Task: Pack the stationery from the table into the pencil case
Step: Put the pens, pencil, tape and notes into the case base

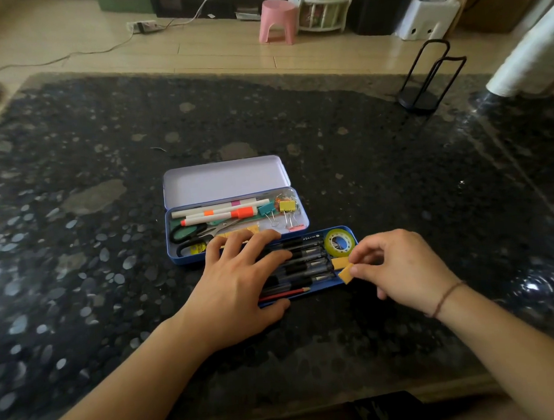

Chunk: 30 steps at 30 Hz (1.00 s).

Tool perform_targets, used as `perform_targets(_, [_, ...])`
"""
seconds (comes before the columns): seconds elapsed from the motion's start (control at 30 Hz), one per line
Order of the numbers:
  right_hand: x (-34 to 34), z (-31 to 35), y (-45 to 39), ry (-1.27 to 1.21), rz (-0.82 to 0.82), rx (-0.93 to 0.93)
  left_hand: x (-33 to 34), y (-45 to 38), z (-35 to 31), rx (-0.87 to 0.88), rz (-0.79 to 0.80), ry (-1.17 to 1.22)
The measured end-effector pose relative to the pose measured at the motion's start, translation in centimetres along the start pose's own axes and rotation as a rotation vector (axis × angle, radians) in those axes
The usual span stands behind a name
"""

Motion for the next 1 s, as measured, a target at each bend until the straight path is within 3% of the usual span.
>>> perform_targets(0.3, [0.1, 0.8, 0.1, 0.287, 0.02, 0.011, -0.1, 0.1, 0.1, 0.001, 0.015, -0.003])
perform_targets(0.53, [-0.2, 0.7, -0.5, 0.198, -0.055, -0.005, -0.6, 0.8, -0.1, -0.016, -0.009, 0.005])
perform_targets(0.73, [0.1, -0.6, -1.6, 0.17, -0.044, 0.078, -2.0, 3.9, 1.6, -0.327, -0.03, -0.024])
perform_targets(1.0, [0.3, 0.3, -1.2, 0.167, 0.046, 0.119, -1.9, 4.5, 1.4, -0.368, -0.046, 0.184])
Point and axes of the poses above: each hand's wrist, its own y-axis away from the middle knuckle, its own x-axis out of the palm, z = x × y, the point moved 5 cm from there along -y, towards the middle knuckle, and after that the axes turned 9 degrees about -x, right-handed, at the moved point
